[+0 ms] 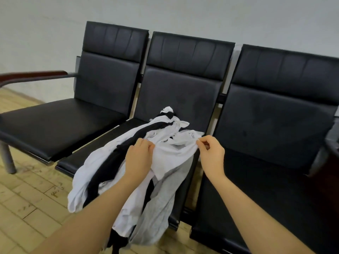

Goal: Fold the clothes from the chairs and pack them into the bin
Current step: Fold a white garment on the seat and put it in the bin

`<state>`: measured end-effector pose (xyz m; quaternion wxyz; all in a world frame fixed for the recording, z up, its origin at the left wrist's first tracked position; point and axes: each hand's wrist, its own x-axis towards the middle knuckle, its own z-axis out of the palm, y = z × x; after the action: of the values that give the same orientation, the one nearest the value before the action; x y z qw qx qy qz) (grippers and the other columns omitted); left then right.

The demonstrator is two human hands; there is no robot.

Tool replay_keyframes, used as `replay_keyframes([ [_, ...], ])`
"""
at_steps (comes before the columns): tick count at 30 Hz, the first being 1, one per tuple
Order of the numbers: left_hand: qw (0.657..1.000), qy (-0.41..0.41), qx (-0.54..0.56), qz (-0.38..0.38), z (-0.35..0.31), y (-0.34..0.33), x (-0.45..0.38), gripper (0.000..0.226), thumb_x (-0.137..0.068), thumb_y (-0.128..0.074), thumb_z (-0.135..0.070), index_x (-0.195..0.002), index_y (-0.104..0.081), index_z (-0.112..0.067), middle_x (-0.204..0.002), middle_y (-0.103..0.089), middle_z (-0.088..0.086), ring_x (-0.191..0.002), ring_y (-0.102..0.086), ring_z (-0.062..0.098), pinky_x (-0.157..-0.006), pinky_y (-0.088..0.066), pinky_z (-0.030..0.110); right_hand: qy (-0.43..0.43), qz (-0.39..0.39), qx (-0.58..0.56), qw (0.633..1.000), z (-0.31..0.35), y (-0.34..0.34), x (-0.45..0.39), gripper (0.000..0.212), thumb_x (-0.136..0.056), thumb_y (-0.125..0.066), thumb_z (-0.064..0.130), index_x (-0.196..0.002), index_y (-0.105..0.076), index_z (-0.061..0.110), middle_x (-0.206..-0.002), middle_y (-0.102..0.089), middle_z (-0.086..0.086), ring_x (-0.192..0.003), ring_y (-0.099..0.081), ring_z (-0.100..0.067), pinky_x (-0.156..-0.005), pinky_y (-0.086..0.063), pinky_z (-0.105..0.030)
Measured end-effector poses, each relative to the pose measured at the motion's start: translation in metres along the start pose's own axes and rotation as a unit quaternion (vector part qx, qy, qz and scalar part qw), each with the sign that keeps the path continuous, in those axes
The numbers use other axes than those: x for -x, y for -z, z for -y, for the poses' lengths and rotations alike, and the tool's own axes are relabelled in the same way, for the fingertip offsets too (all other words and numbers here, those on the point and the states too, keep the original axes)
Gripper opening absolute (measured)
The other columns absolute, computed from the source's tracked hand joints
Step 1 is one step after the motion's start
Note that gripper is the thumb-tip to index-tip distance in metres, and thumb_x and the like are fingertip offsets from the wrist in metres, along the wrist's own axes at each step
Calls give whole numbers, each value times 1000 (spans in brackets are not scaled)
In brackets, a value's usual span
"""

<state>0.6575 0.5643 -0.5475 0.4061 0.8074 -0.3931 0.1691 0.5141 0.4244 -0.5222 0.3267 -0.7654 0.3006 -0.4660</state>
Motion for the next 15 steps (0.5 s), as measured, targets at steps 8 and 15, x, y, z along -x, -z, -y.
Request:
replay_keyframes([
  [8, 999, 2, 51, 15, -66, 43, -48, 18, -99, -39, -15, -103, -54, -6, -107, -55, 9, -87, -57, 33, -77, -44, 44, 54, -76, -64, 994, 48, 49, -19, 9, -93, -57, 12, -84, -60, 11, -87, -60, 2, -79, -56, -6, -69, -44, -10],
  [15, 994, -64, 79, 35, -147, 47, -49, 16, -100, -36, -12, -105, -51, -10, -98, -59, 7, -83, -58, 28, -77, -48, 45, 70, -133, -57, 987, 53, 134, -15, 8, -93, -57, 10, -86, -62, 10, -79, -63, 4, -72, -58, -3, -64, -46, -12],
])
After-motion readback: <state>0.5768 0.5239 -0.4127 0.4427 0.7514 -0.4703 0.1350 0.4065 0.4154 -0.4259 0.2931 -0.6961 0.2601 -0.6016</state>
